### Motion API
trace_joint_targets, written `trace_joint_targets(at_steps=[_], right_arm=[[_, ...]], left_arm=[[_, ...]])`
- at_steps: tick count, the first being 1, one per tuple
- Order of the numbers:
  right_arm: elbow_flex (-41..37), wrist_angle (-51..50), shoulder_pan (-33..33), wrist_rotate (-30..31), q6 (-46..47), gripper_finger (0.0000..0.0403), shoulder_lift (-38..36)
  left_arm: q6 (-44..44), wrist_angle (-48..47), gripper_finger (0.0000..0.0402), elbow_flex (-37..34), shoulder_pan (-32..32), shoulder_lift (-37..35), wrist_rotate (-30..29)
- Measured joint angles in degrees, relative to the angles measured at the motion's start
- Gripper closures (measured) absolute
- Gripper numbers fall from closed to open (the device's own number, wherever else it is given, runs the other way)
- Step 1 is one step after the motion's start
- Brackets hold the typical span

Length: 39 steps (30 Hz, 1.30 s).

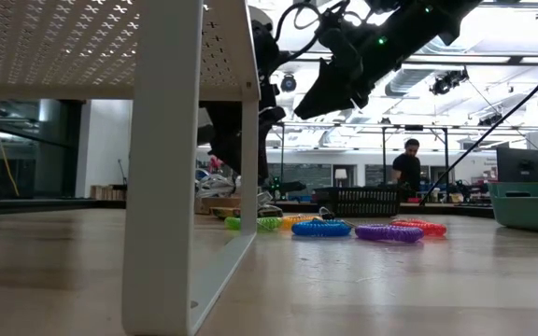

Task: Pick & Place Office Desk Supplies
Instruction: Put the middle yellow crayon box into the black bin

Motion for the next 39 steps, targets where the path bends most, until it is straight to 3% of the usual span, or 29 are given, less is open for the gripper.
trace_joint_targets(at_steps=[16,39], right_arm=[[0.0,0.0,0.0,0.0,0.0,0.031,0.0],[0.0,0.3,0.0,0.1,0.0,0.031,0.0]], left_arm=[[-0.1,-0.3,0.0216,0.0,1.4,1.1,2.9],[-1.3,0.9,0.0213,0.0,2.0,5.7,2.7]])
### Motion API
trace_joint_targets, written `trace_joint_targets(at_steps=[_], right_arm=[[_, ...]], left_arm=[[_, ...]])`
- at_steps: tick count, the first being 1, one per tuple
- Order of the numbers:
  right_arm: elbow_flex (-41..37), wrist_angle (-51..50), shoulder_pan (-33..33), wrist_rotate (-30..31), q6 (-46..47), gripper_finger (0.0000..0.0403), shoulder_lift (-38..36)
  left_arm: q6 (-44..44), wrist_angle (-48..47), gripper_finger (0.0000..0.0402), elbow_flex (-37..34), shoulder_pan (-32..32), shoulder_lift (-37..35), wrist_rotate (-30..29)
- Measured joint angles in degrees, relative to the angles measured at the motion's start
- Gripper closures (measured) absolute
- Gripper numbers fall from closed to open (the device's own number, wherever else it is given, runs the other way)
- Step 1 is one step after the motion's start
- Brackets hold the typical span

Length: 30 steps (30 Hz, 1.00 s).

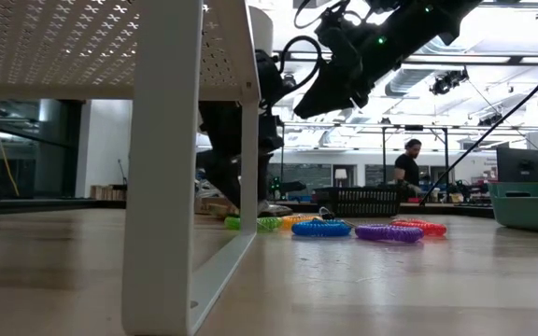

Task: Pick & Place Office Desk Supplies
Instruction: Put the middle yellow crayon box into the black bin

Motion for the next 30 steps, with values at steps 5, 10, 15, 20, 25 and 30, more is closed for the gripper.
trace_joint_targets(at_steps=[5,10,15,20,25,30], right_arm=[[0.0,0.0,0.0,0.1,0.0,0.031,0.0],[0.0,0.0,0.0,0.1,0.0,0.031,0.0],[0.0,0.0,0.0,0.1,0.0,0.031,0.0],[0.0,0.0,0.0,0.1,0.0,0.031,0.0],[0.0,0.0,0.0,0.1,0.0,0.031,0.0],[0.0,0.0,0.0,0.0,0.0,0.031,0.0]], left_arm=[[-1.1,-0.2,0.0213,0.0,0.0,0.0,-1.0],[-2.8,-0.3,0.0213,0.0,0.0,0.0,-1.5],[-4.0,-1.5,0.0213,0.0,0.0,0.0,-1.5],[-4.9,-3.7,0.0213,0.1,-0.2,-0.1,-1.5],[-6.3,-4.8,0.0213,0.1,-0.7,-0.1,-0.9],[-4.2,-4.2,0.0213,0.1,-1.1,-0.1,-0.7]])
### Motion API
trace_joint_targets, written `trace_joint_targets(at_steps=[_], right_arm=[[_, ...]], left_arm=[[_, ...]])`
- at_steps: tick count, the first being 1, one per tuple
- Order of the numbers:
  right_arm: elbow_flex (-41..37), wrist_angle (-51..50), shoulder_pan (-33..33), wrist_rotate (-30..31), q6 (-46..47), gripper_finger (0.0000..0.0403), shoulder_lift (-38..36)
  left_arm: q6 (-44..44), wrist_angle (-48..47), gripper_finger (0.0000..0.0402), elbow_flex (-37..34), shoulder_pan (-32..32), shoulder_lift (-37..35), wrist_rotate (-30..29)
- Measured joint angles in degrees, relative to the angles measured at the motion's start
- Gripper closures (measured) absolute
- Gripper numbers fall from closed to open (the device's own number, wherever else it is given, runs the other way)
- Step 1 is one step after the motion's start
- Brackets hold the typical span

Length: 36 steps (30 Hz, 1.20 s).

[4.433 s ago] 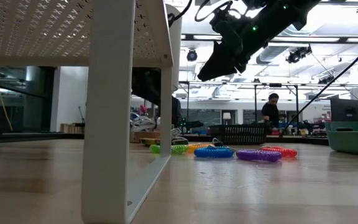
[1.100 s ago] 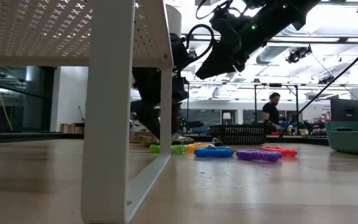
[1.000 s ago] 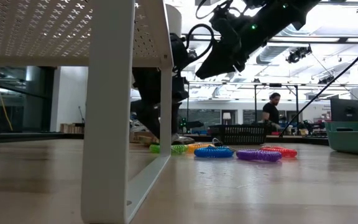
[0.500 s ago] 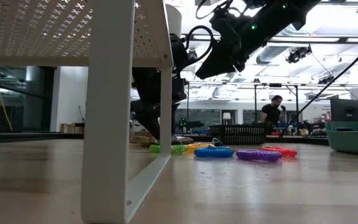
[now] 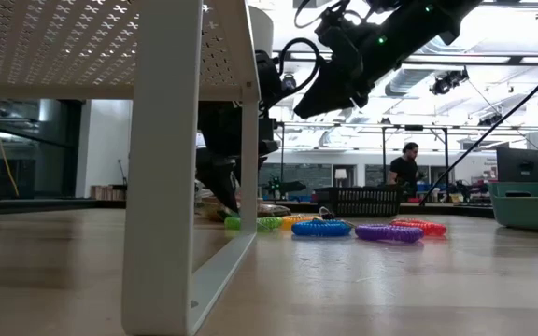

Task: Pick & Place Office Desk Supplies
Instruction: Put the middle yellow crayon box into the black bin

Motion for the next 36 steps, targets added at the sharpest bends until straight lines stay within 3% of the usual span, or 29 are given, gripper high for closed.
trace_joint_targets(at_steps=[16,29,36], right_arm=[[0.0,0.0,0.0,0.1,0.0,0.031,0.0],[0.0,0.0,0.0,0.1,0.0,0.031,0.0],[0.0,0.0,0.0,0.1,0.0,0.031,0.0]], left_arm=[[-0.1,0.5,0.0213,-0.1,1.2,0.1,0.2],[-4.6,-0.8,0.0214,-0.1,1.7,0.1,5.0],[-4.8,-0.8,0.025,-0.1,1.7,0.1,5.1]])
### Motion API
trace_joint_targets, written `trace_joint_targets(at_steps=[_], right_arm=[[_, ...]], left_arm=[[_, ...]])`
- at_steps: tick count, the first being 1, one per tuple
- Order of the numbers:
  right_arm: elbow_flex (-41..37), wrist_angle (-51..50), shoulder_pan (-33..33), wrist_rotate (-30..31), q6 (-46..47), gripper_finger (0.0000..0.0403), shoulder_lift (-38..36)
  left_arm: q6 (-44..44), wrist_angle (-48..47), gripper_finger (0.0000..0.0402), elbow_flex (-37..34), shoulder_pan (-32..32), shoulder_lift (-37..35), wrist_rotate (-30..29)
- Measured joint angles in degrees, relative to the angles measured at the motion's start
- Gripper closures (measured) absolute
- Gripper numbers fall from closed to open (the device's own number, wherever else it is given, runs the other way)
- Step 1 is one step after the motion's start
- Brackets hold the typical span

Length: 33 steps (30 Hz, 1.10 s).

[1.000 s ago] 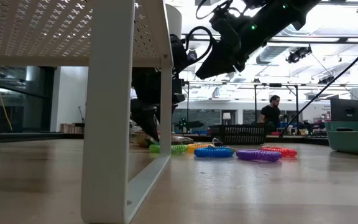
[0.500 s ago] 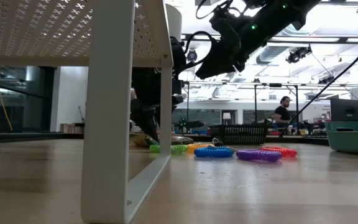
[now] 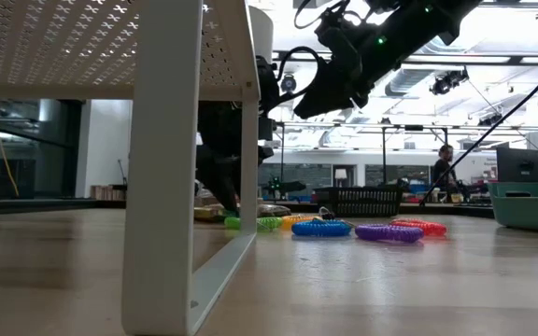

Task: Pick & Place Office Desk Supplies
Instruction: Put the middle yellow crayon box into the black bin

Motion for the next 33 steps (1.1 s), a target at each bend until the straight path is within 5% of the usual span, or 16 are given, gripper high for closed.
trace_joint_targets(at_steps=[33], right_arm=[[0.0,0.0,0.0,0.0,0.0,0.031,0.0]], left_arm=[[0.0,4.2,0.0274,0.1,-3.9,-4.0,-1.7]])
